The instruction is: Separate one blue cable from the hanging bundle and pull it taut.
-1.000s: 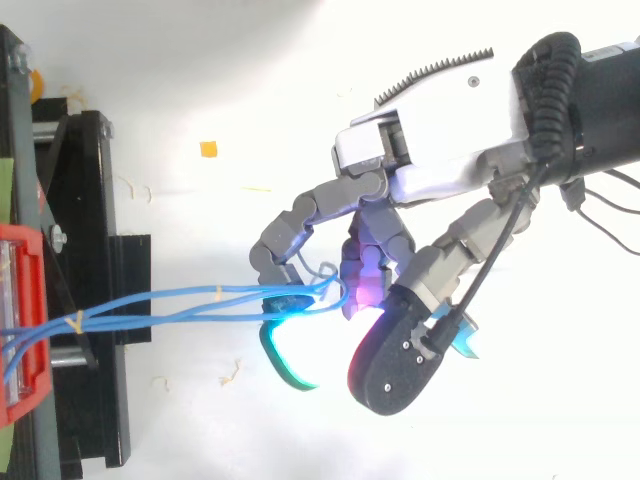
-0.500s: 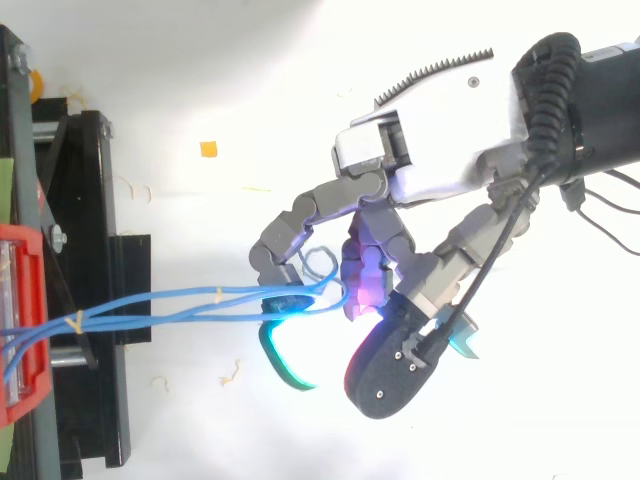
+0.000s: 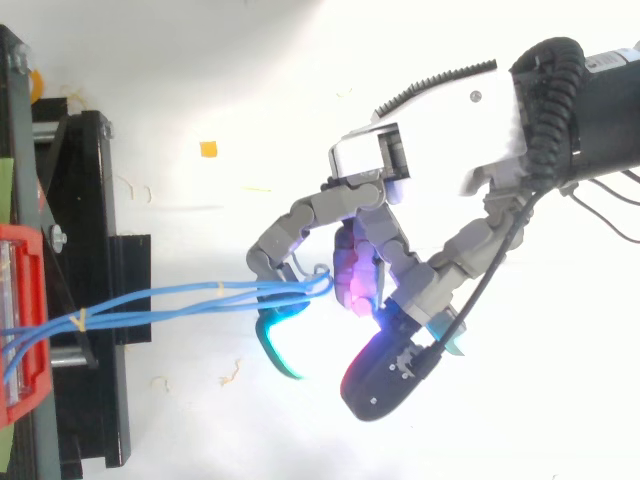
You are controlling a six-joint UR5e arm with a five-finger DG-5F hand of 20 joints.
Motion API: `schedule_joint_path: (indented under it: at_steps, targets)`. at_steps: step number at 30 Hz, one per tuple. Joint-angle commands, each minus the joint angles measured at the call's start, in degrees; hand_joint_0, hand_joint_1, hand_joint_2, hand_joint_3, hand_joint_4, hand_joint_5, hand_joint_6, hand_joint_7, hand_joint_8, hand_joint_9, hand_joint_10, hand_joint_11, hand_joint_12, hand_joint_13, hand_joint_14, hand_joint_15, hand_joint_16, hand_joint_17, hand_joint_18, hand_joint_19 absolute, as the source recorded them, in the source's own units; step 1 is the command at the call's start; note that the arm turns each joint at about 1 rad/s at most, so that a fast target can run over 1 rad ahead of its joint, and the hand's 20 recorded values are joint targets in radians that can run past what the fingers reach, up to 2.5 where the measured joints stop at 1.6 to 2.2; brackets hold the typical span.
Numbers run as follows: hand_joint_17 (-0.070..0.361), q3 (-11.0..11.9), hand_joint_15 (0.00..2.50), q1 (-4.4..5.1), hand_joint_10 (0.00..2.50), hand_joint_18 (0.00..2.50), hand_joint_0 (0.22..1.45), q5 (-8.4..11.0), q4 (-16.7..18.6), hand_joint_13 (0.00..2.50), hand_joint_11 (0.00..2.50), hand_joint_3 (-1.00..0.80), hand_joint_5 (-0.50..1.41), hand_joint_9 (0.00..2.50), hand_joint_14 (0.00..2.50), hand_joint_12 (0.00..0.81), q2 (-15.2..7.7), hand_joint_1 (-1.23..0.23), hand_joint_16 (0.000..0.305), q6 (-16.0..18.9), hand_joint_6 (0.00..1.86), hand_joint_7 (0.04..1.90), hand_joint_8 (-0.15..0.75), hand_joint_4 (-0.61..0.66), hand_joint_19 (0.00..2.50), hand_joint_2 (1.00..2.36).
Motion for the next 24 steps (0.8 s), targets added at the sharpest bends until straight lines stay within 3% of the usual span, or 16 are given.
schedule_joint_path:
  at_steps: [1,3,9,11,13,14,16,20,21,23,24]
  targets:
    - [0.133,0.00,0.39,0.07,0.01,0.89,0.74,2.53,0.23,1.28,0.21,-0.14,0.15,1.88,0.01,0.247,-0.02,-0.86,0.059,-21.78,0.50,1.25,0.108,0.02,0.52,1.02]
    - [0.132,0.00,0.39,0.07,0.01,0.89,0.74,3.59,0.67,1.28,0.21,-0.14,0.15,1.88,0.02,0.250,0.07,-0.86,0.059,-29.16,0.50,1.25,0.107,0.01,0.52,1.02]
    - [0.131,0.00,0.40,0.07,0.01,0.90,0.74,5.70,2.08,1.28,0.21,-0.14,0.15,1.88,0.01,0.249,-0.02,-0.86,0.058,-37.86,0.51,1.25,0.105,0.02,0.52,1.02]
    - [0.130,0.00,0.40,0.07,0.01,0.90,0.74,5.79,2.52,1.28,0.21,-0.14,0.15,1.88,0.01,0.250,0.07,-0.86,0.058,-39.44,0.50,1.25,0.106,0.01,0.53,1.02]
    - [0.129,0.00,0.39,0.16,0.01,0.90,0.74,5.87,4.10,1.28,0.22,-0.14,0.15,1.89,0.02,0.249,-0.02,-0.86,0.057,-44.19,0.51,1.24,0.111,0.01,0.53,1.02]
    - [0.128,0.00,0.40,0.16,0.01,0.90,0.74,5.87,4.10,1.28,0.21,-0.14,0.15,1.89,0.02,0.249,-0.02,-0.86,0.057,-44.19,0.51,1.24,0.105,0.01,0.53,1.02]
    - [0.128,0.00,0.40,0.16,0.01,0.90,0.74,6.58,5.86,1.28,0.23,-0.14,0.15,1.88,0.01,0.249,-0.02,-0.86,0.057,-53.07,0.51,1.24,0.106,0.02,0.54,1.02]
    - [0.128,0.00,0.39,0.16,0.01,0.90,0.74,7.98,6.82,1.28,0.21,-0.14,0.15,1.88,0.02,0.246,0.07,-0.85,0.057,-62.82,0.51,1.24,0.111,0.01,0.54,1.02]
    - [0.128,0.00,0.39,0.16,0.01,0.90,0.74,8.60,7.09,1.28,0.22,-0.14,0.15,1.88,0.01,0.246,-0.02,-0.85,0.057,-67.22,0.51,1.24,0.105,0.01,0.53,1.02]
    - [0.127,0.00,0.39,0.16,0.01,0.89,0.74,8.95,7.18,1.27,0.22,-0.14,0.15,1.88,0.01,0.245,0.07,-0.85,0.056,-70.91,0.51,1.25,0.109,0.01,0.54,1.02]
    - [0.127,0.00,0.39,0.25,0.01,0.89,0.74,9.21,7.18,1.28,0.22,-0.14,0.15,1.88,0.01,0.245,0.07,-0.85,0.056,-75.13,0.51,1.25,0.104,0.01,0.53,1.02]
